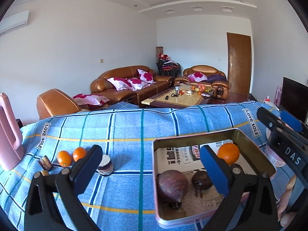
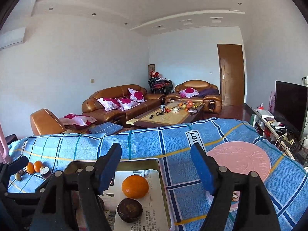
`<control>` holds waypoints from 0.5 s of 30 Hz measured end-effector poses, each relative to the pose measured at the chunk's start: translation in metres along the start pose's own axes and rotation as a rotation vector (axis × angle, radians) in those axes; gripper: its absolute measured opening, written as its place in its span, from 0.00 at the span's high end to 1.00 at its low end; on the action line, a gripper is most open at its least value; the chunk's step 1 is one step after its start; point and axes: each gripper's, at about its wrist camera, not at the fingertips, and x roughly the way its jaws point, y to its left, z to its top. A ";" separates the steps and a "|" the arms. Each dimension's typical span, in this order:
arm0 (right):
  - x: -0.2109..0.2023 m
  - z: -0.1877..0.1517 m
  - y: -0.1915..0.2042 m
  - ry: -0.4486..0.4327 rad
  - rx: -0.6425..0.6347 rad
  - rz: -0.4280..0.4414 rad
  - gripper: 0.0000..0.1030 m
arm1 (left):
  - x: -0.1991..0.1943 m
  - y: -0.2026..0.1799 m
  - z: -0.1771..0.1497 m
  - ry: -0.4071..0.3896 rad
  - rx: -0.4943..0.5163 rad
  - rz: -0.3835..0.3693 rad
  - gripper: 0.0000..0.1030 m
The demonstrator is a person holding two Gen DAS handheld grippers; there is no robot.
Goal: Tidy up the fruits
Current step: 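Lift both open tools out of the tray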
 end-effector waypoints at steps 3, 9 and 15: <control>-0.006 -0.002 0.005 -0.026 -0.034 -0.014 0.26 | -0.001 0.009 -0.002 -0.011 -0.004 0.031 0.00; -0.006 -0.005 0.009 -0.006 -0.066 -0.030 0.26 | 0.003 0.020 -0.007 0.007 0.007 0.074 0.00; -0.008 -0.006 0.001 0.009 -0.020 -0.063 0.26 | 0.001 0.031 -0.009 0.011 -0.030 0.063 0.00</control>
